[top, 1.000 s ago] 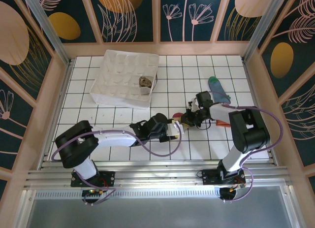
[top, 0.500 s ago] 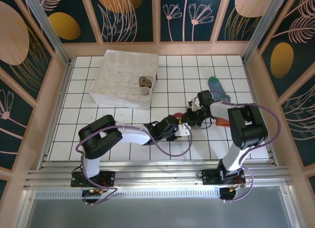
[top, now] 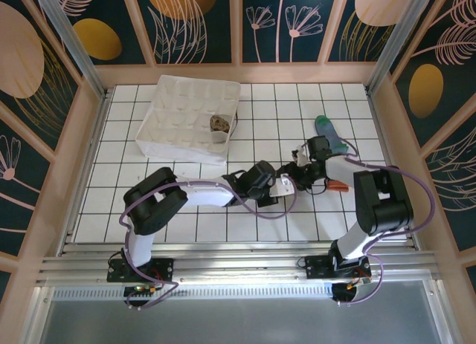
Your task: Roll the socks
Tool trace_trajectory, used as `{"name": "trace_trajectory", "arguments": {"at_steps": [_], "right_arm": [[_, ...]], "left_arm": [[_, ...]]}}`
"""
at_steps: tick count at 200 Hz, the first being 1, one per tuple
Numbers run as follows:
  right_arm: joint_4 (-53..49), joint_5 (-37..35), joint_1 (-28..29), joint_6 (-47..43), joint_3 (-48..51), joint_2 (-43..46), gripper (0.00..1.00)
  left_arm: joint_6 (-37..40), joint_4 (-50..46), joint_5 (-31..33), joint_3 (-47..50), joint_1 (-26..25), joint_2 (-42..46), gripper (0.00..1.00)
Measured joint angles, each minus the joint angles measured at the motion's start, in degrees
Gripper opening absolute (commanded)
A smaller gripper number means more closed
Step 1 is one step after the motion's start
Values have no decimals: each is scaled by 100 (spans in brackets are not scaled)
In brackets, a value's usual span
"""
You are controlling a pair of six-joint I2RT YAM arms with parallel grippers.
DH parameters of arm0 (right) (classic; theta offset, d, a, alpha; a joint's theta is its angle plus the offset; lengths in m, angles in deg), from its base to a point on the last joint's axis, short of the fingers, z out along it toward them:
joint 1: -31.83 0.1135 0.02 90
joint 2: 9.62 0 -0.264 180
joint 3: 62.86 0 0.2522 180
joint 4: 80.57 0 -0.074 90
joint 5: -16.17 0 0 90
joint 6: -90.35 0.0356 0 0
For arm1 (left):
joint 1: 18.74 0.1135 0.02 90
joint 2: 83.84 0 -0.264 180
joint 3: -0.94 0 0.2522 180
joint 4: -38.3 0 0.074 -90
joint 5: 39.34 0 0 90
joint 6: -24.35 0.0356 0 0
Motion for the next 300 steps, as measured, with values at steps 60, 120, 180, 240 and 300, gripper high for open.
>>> {"name": "trace_trajectory", "arguments": {"at_steps": [60,120,180,240,300], "right_arm": [[-26,-431,-229,166,415,380,45],[328,-68,-129,299,192,-321,35],[450,275,107,-378,-103,-726,32],[780,522,173,-299,-37,-597,56],[170,-490,-256,-7,15,286,59]], "left_arm": [[-201,-1311,-1567,-822,511,-306,0],[-39,-2205,-2149,-1486,623,-636,0],[173,-3276,-2616,-2059,730,-870,0],[-136,-4083,-3799,-2522,1224,-1364,0],[-911,-4339,-4301,-3051,1429,-1882,0]]}}
